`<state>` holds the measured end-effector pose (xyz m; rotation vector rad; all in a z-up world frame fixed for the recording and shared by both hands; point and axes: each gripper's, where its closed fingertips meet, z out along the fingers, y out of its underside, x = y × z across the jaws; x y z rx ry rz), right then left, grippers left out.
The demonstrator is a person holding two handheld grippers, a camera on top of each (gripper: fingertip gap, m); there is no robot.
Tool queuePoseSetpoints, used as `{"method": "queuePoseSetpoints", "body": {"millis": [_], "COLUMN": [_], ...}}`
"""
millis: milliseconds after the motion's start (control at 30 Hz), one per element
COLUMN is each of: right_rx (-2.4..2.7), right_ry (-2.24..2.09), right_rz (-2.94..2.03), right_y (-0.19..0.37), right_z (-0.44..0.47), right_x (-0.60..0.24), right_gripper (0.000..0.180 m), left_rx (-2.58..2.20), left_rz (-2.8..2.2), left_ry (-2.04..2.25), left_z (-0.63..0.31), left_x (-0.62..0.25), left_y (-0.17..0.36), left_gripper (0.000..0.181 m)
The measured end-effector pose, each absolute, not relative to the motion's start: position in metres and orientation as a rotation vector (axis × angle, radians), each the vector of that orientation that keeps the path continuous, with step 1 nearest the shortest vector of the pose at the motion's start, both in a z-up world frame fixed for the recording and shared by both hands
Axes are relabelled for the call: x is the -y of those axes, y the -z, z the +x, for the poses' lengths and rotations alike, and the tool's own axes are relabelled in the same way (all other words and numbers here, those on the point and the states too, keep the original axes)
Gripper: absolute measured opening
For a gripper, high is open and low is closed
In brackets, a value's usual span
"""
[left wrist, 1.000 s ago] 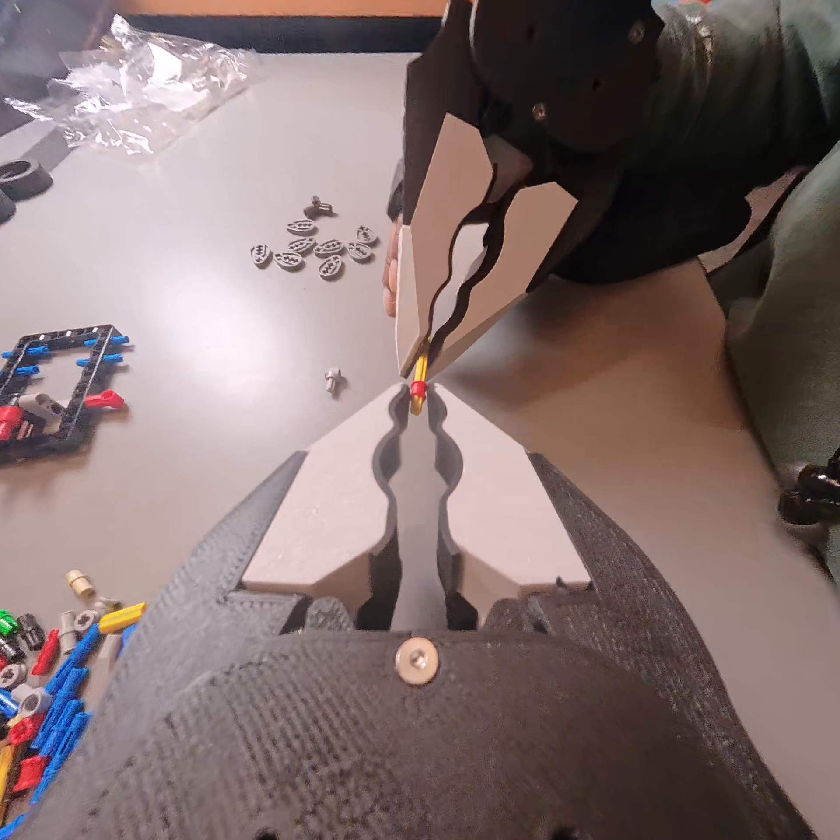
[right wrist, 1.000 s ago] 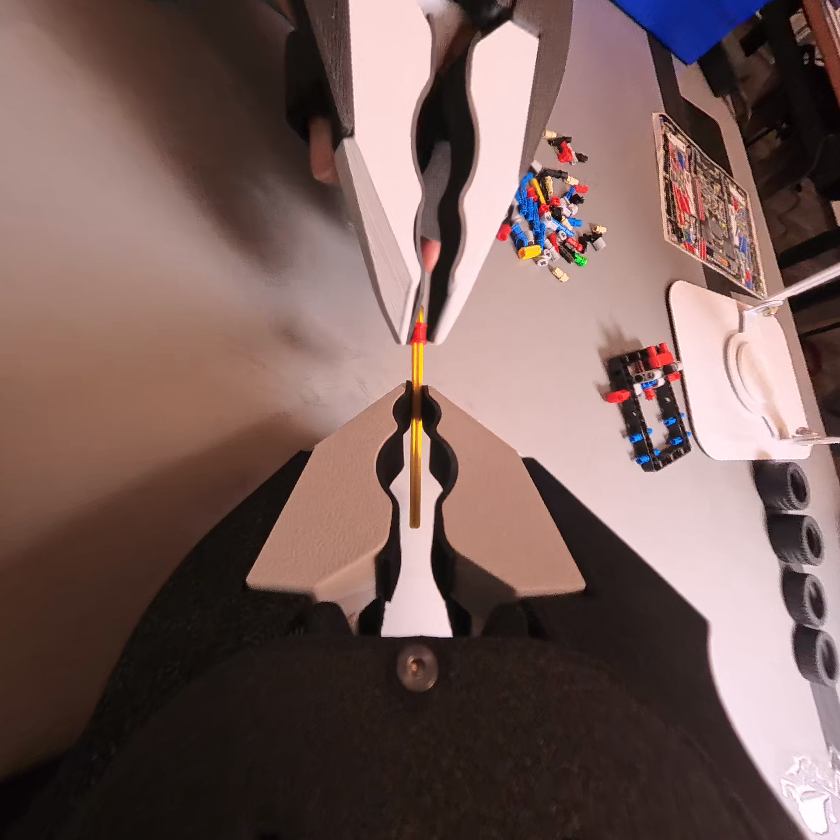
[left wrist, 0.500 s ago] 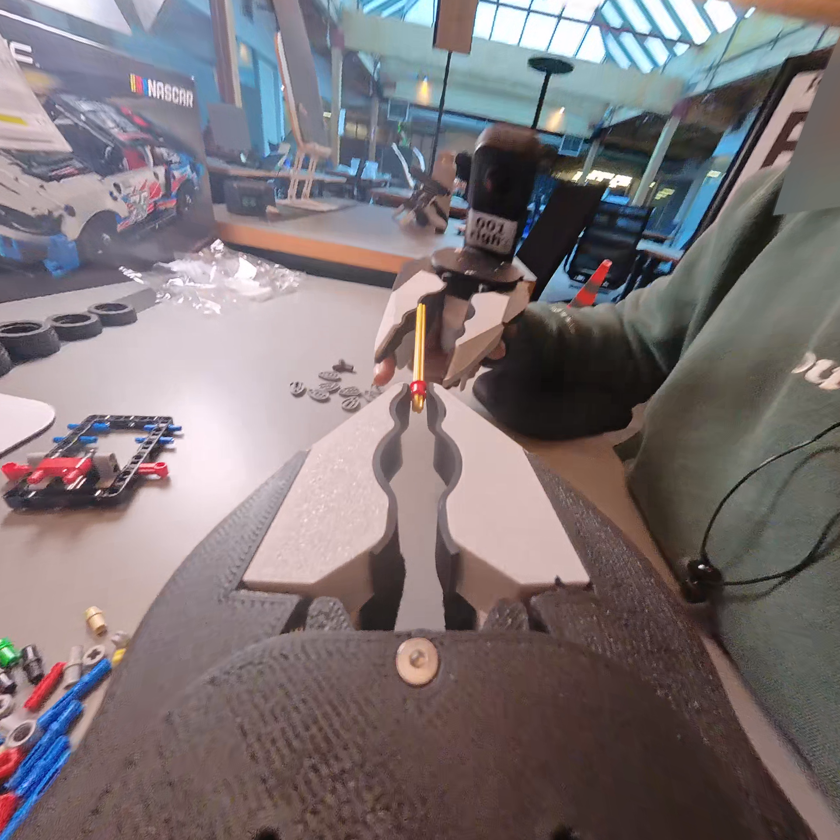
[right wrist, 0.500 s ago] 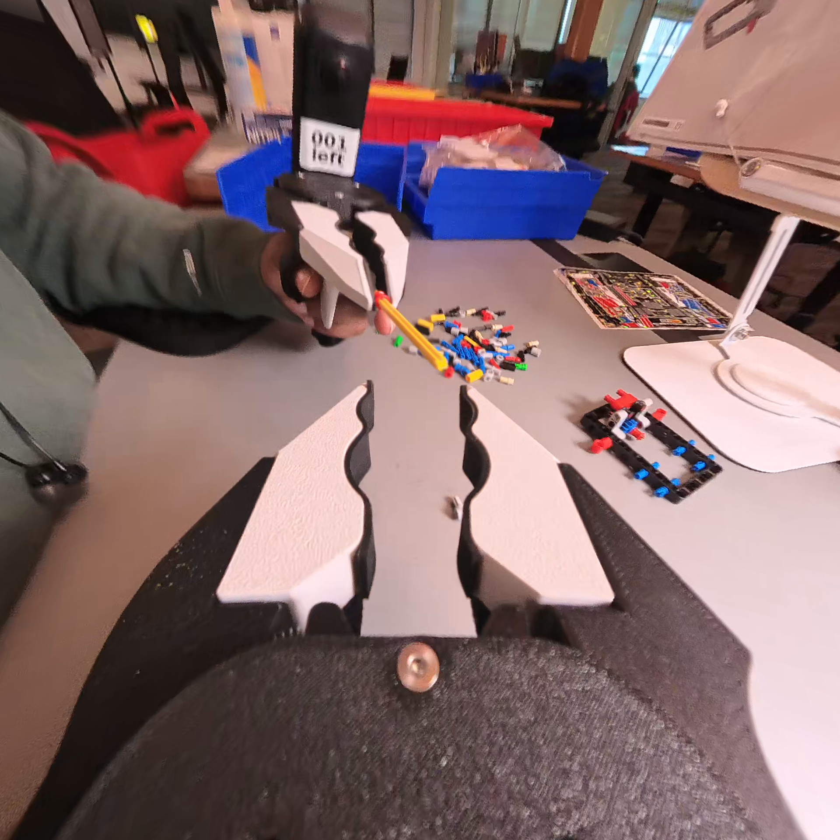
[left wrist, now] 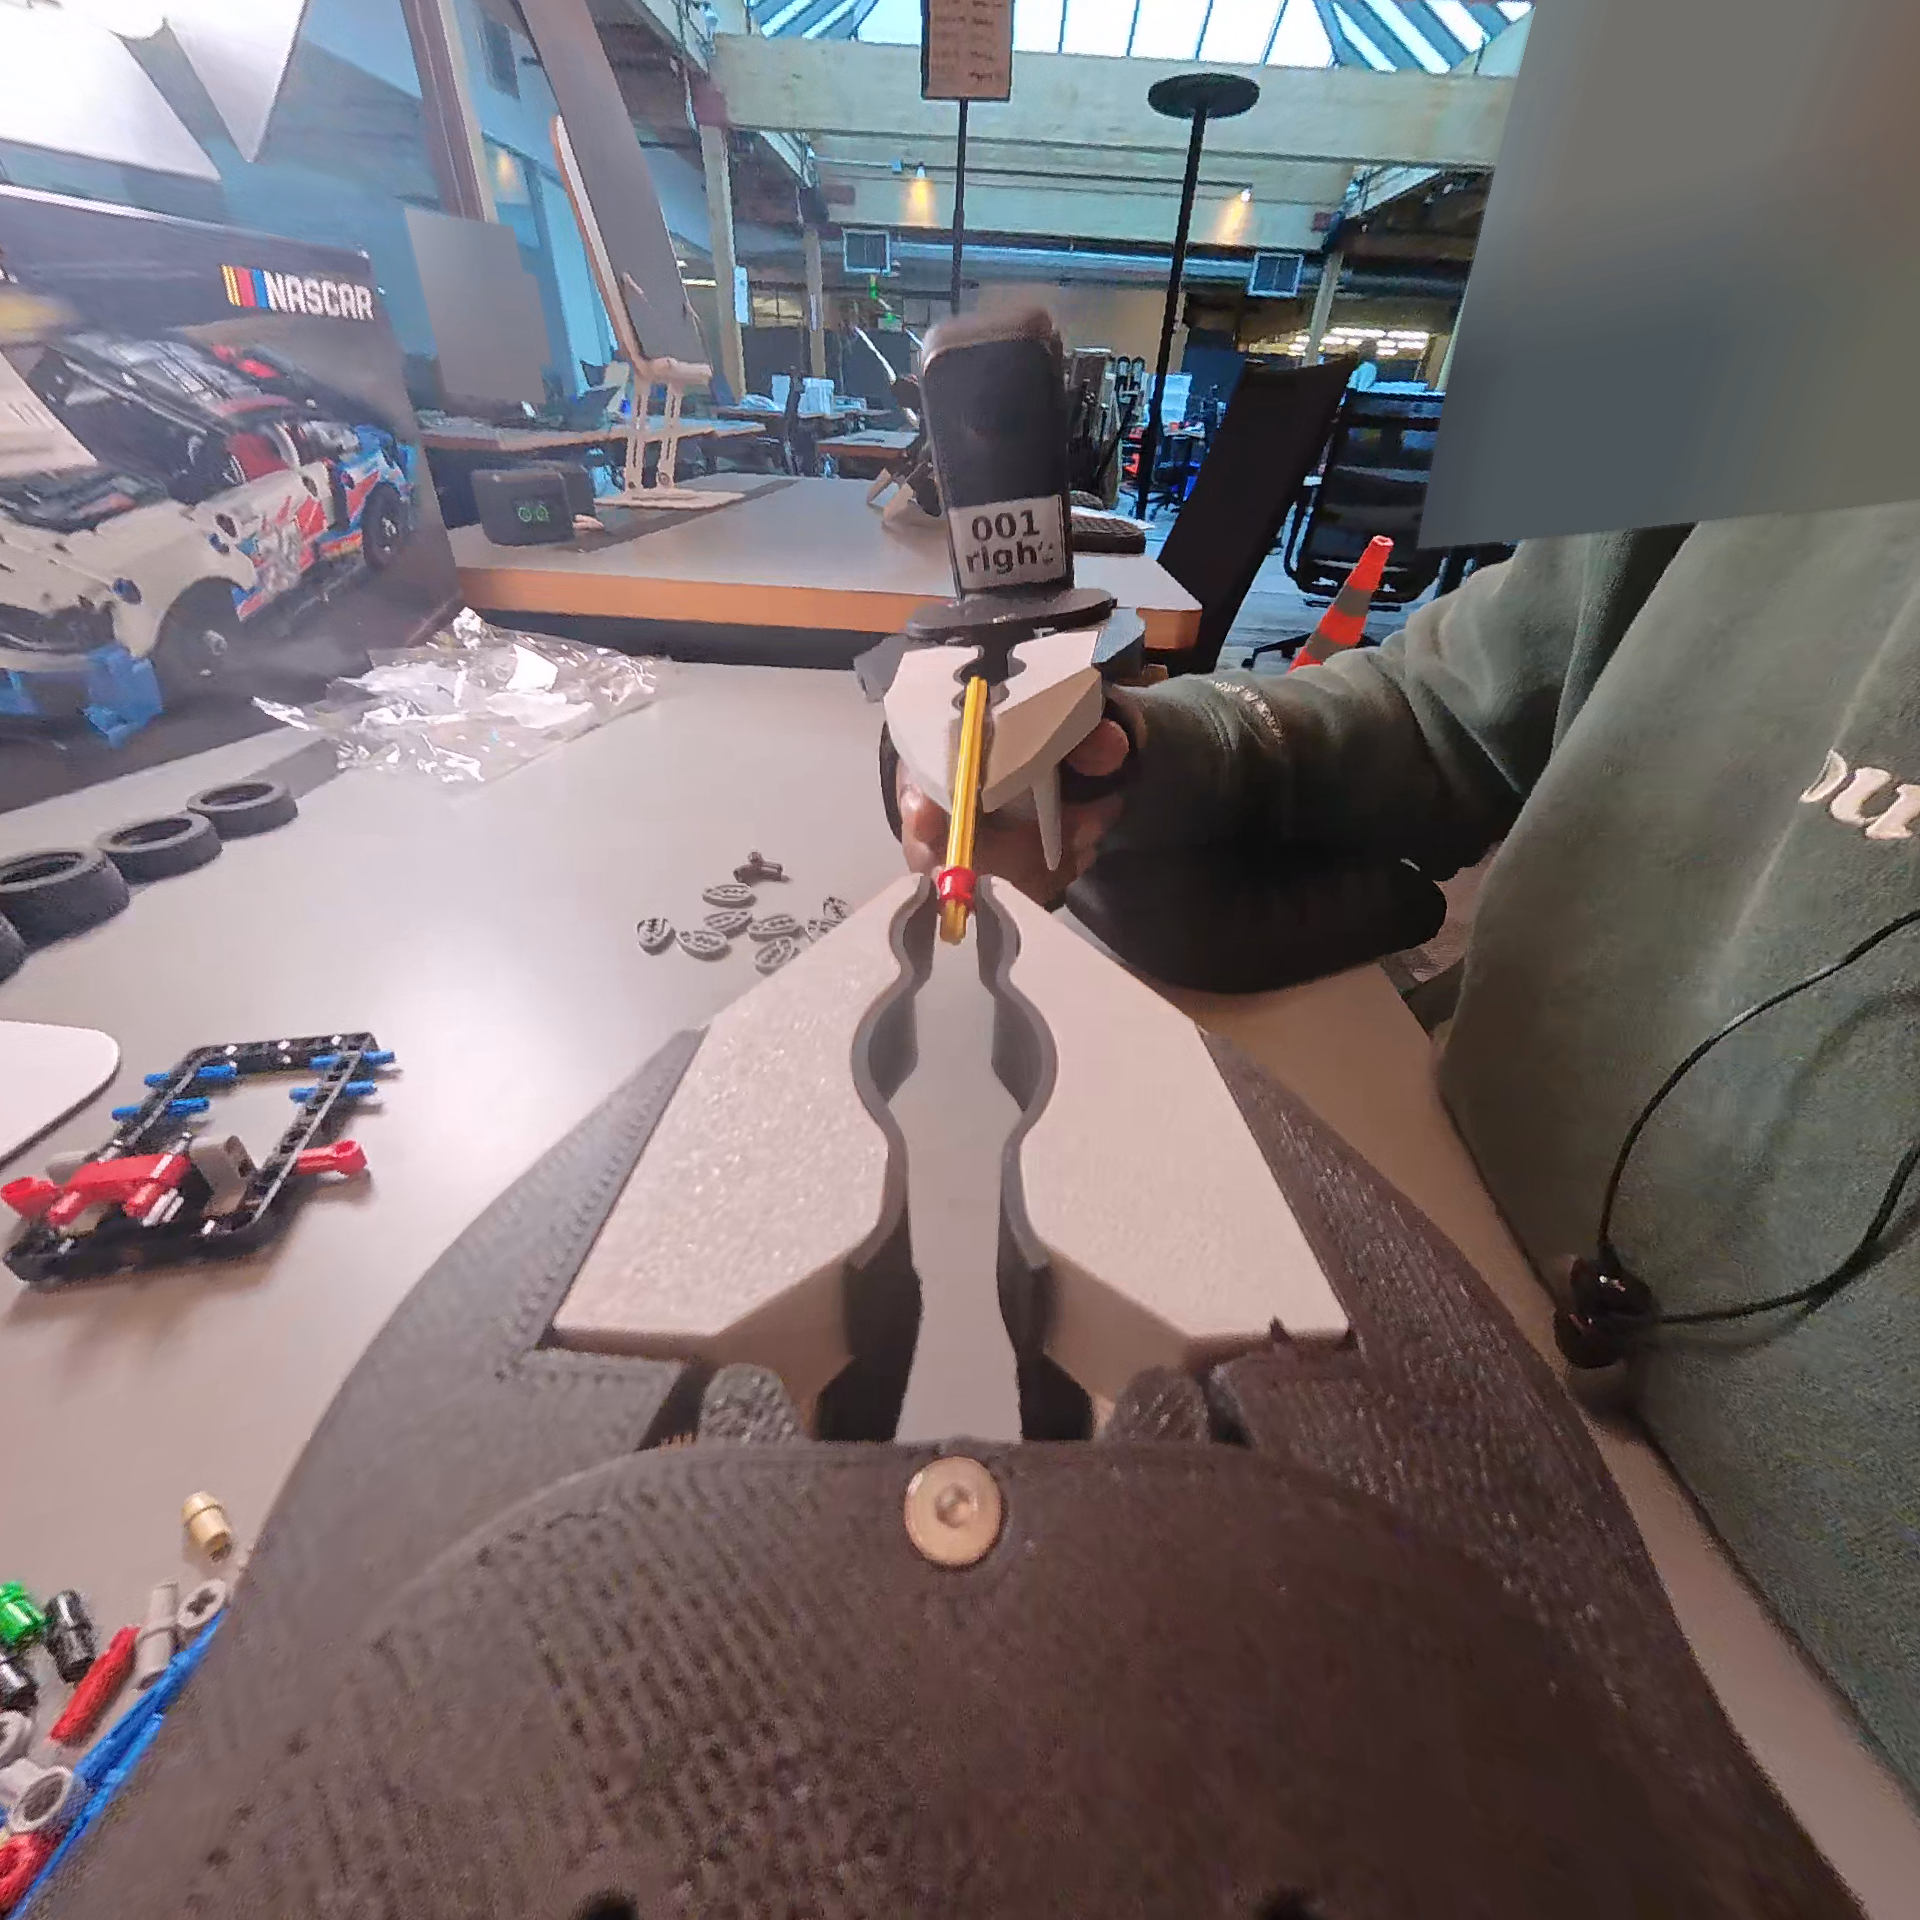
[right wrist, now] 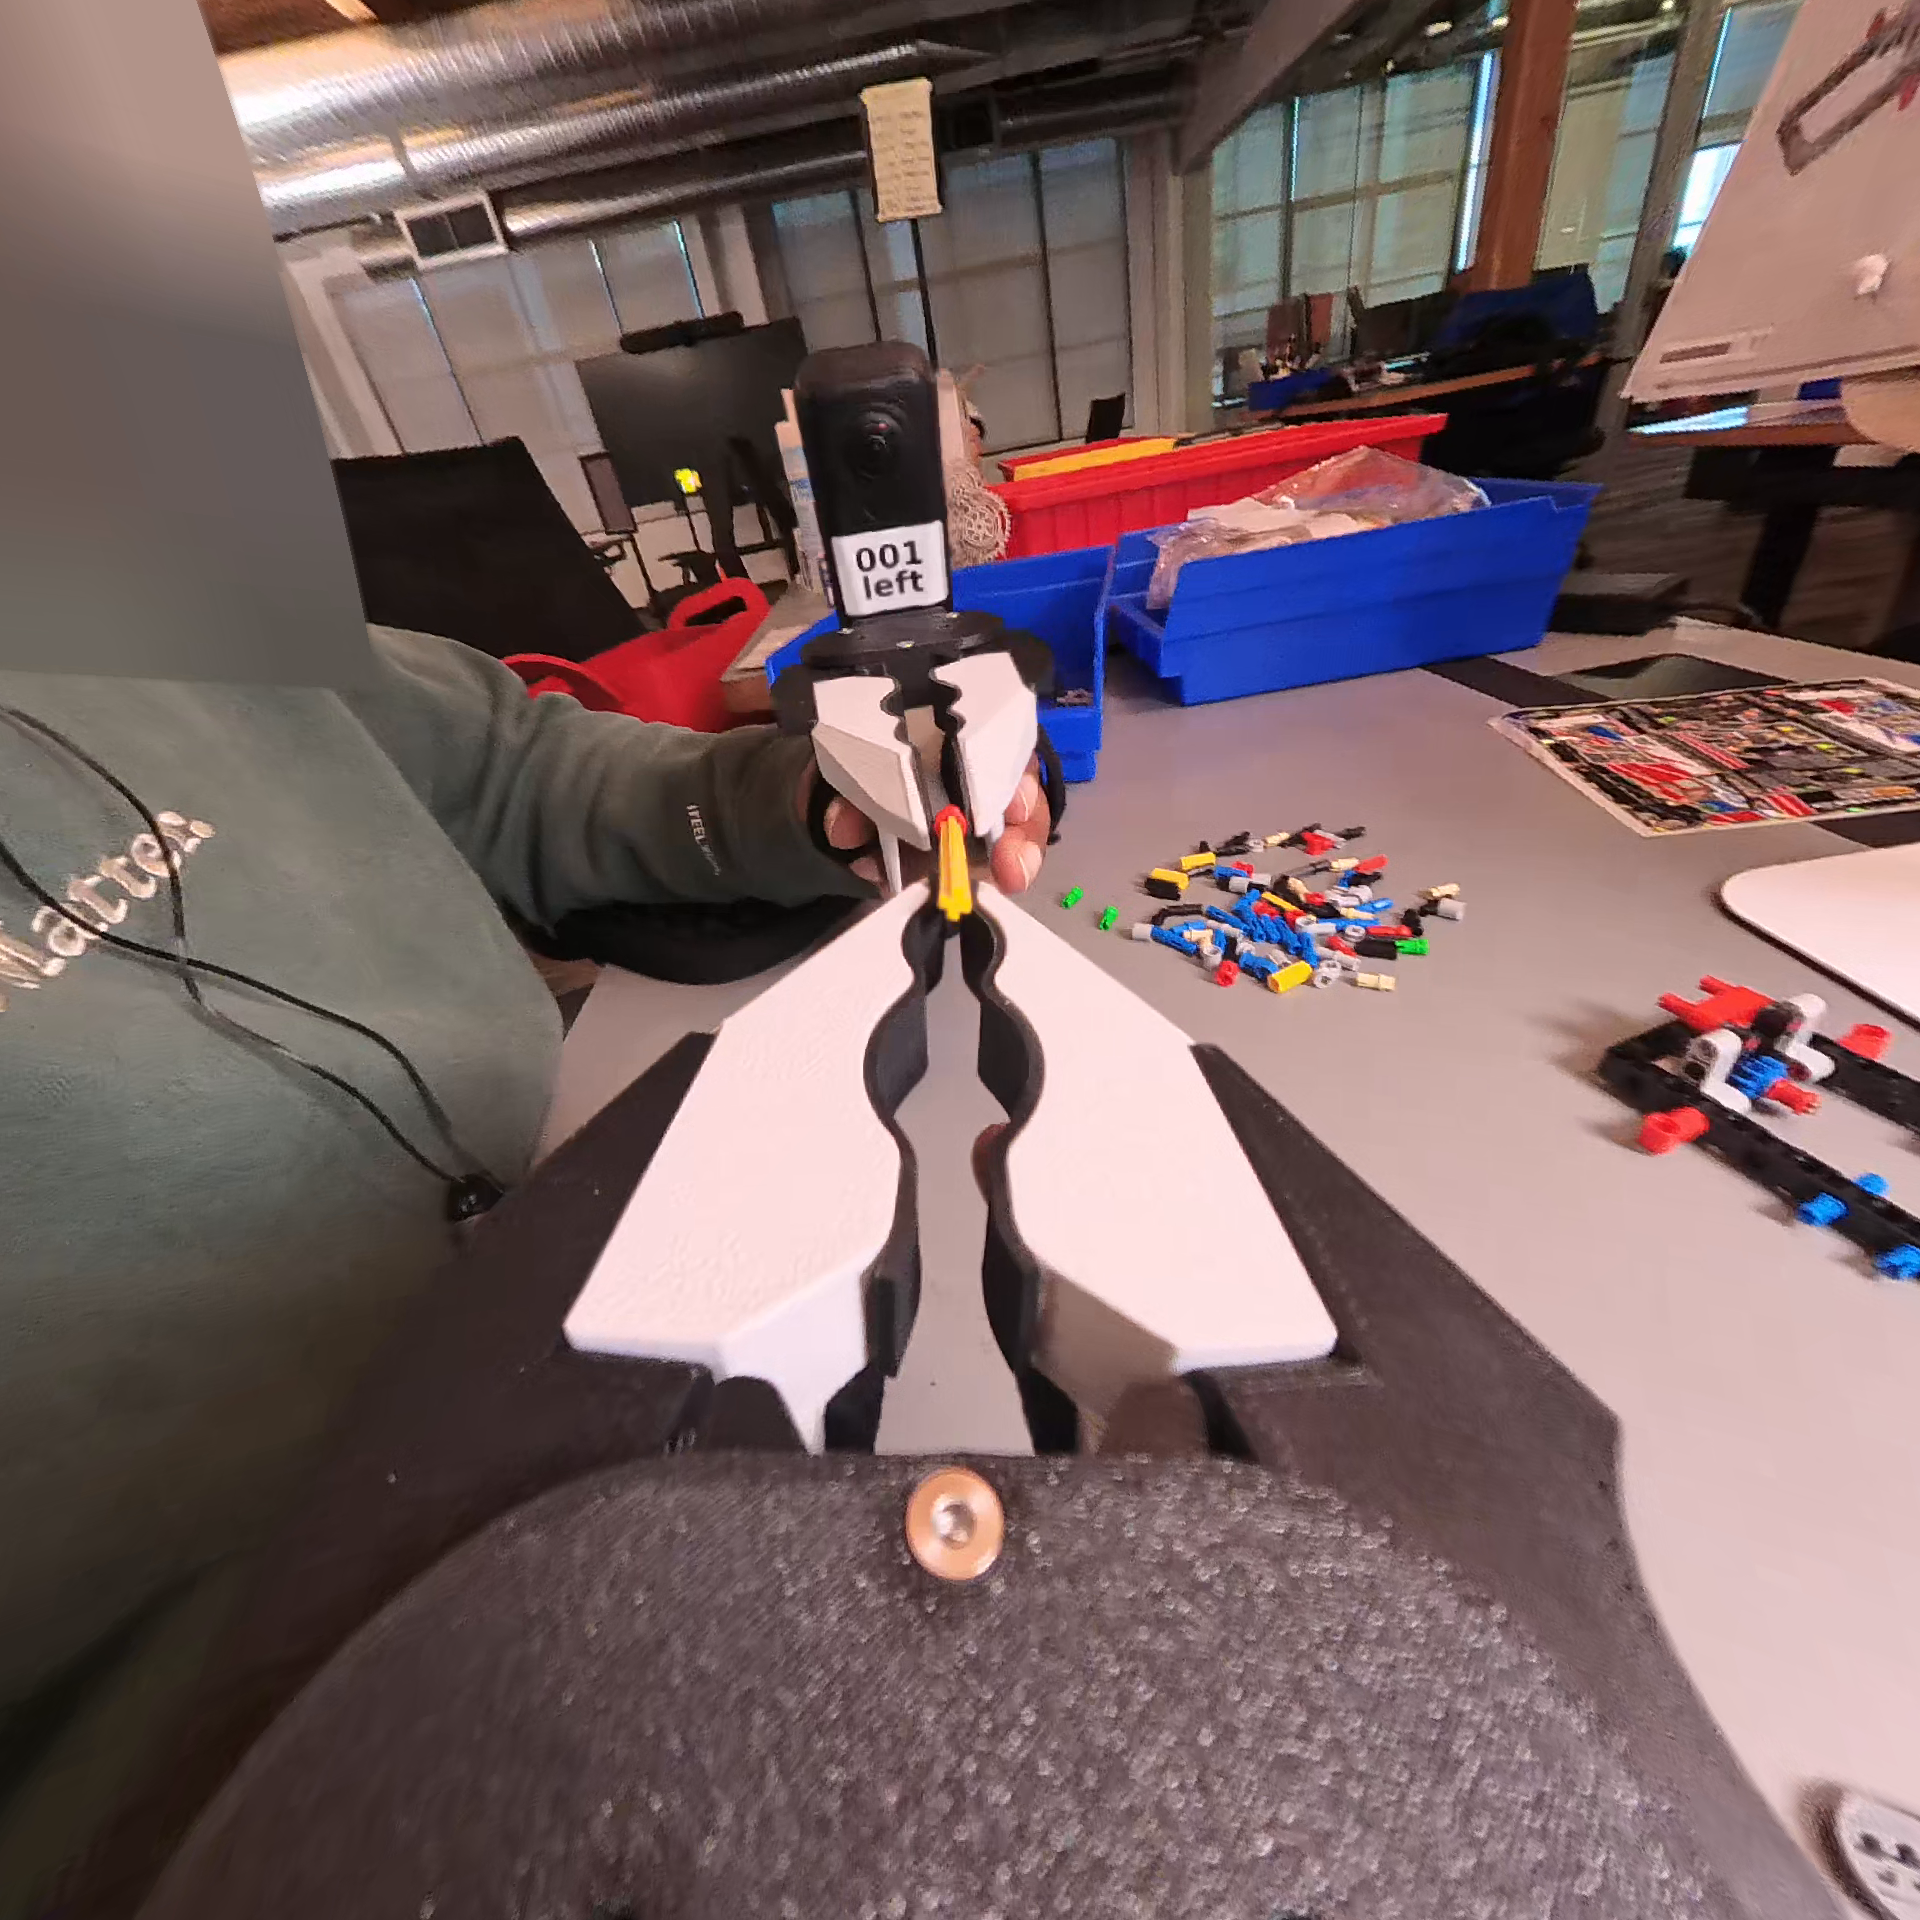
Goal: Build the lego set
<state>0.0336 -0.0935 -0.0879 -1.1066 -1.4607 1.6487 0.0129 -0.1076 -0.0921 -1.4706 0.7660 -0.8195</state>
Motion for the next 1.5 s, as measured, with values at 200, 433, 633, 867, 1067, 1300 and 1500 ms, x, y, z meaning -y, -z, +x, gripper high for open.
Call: {"method": "queuePoseSetpoints", "body": {"millis": [200, 433, 633, 867, 1067, 1300, 1500], "right_rx": [1.375, 1.387, 1.416, 1.468, 1.502, 1.504, 1.520], "right_ry": [-1.798, -1.815, -1.786, -1.698, -1.636, -1.652, -1.659], "right_rz": [-1.094, -1.099, -1.112, -1.116, -1.115, -1.078, -1.072], "right_y": [0.076, 0.080, 0.086, 0.092, 0.097, 0.094, 0.095], "right_z": [0.040, 0.038, 0.036, 0.033, 0.031, 0.033, 0.033], "right_x": [0.090, 0.093, 0.095, 0.097, 0.100, 0.103, 0.106], "right_gripper": [0.000, 0.000, 0.000, 0.015, 0.002, 0.002, 0.002], "left_rx": [-0.791, -0.784, -0.808, -0.851, -0.865, -0.866, -0.893], "left_rz": [-1.441, -1.440, -1.481, -1.525, -1.537, -1.508, -1.494], "left_ry": [0.727, 0.717, 0.675, 0.648, 0.639, 0.608, 0.605], "left_z": [0.014, 0.014, 0.015, 0.017, 0.020, 0.022, 0.026], "left_x": [0.111, 0.110, 0.108, 0.108, 0.108, 0.108, 0.112], "left_y": [0.085, 0.084, 0.090, 0.098, 0.102, 0.099, 0.098], "left_gripper": [0.014, 0.017, 0.005, 0.004, 0.004, 0.016, 0.006]}}
